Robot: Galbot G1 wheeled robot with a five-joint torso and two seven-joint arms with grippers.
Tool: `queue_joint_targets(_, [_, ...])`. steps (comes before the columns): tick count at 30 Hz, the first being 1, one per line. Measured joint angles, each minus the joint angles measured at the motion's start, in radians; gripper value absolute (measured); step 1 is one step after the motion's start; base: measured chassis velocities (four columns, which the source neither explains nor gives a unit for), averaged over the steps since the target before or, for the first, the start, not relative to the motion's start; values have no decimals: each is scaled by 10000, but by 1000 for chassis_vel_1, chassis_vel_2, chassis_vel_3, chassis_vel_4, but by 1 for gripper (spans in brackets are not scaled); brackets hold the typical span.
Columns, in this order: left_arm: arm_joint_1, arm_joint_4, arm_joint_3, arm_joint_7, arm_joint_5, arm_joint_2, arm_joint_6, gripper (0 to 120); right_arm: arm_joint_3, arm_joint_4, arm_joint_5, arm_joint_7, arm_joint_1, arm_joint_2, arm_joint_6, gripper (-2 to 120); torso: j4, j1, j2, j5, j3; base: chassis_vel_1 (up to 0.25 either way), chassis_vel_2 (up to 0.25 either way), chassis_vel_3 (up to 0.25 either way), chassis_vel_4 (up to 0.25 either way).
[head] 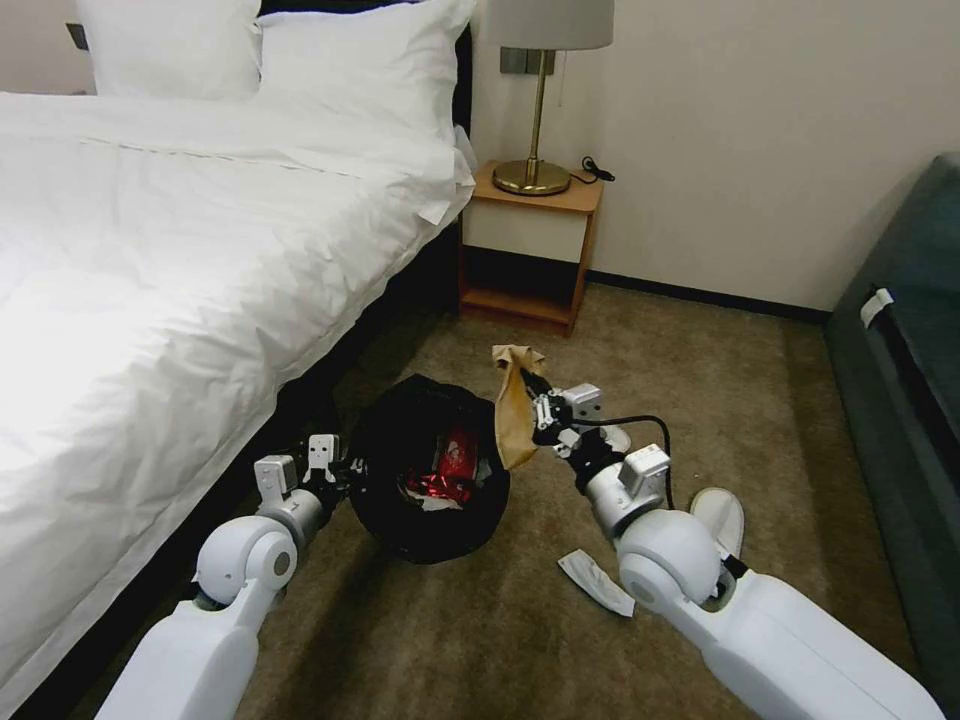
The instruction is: Pick up the trash bin, then pick up the garbage on the floor and place it into the trash bin.
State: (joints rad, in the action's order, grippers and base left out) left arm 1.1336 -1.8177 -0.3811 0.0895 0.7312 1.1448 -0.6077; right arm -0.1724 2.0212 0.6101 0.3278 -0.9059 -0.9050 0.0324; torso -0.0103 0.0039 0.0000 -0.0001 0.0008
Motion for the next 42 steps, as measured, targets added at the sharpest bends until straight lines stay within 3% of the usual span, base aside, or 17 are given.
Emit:
queue_joint_targets(8, [-489, 18, 402, 1319, 1165, 111, -1079, 0, -89, 391, 31, 51, -108, 181, 149, 0, 0, 0, 0, 1, 0, 0, 0, 0, 0])
queue_joint_targets(14, [-584, 15, 532, 1681, 1321, 146, -1324, 0, -82, 435, -39, 28, -337, 224, 151, 0, 0, -1, 0, 2, -1, 0, 0, 0, 0])
queue_joint_targets(42, [-673, -481, 680, 1736, 1356, 188, -1295, 0, -892, -738, -499, -203, -349, -627, -157, 0, 1, 0, 0, 1, -1, 0, 0, 0, 0])
